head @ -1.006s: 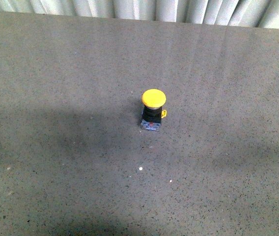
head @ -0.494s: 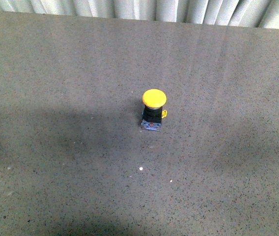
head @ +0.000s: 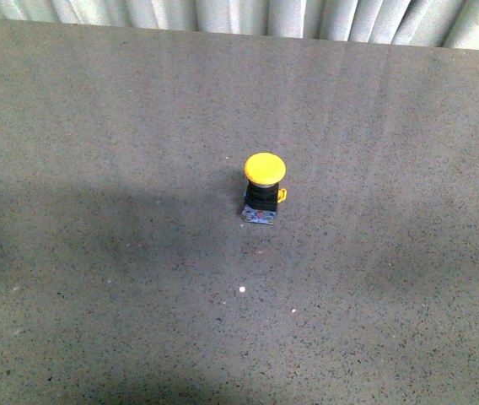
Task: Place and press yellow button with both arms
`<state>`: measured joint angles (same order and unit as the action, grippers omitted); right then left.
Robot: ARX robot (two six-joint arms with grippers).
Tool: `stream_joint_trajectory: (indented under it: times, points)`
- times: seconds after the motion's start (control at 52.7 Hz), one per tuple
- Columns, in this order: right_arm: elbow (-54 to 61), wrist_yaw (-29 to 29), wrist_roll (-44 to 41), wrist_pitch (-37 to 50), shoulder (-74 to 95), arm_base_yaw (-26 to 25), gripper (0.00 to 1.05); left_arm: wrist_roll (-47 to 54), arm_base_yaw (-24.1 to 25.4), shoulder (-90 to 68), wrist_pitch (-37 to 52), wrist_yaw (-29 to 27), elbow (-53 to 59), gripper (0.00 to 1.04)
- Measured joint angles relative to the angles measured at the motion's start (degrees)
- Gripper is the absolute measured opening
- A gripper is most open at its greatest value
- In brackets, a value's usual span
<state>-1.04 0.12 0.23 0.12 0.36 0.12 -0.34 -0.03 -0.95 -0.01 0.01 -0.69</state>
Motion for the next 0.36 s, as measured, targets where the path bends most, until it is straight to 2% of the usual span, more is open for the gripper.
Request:
stream_joint_trajectory:
  times: [0.361]
  points:
    - [0.0, 0.0, 0.0, 0.02, 0.0, 0.0, 0.96, 0.0, 0.0, 0.0, 0.0, 0.0, 0.0, 0.96]
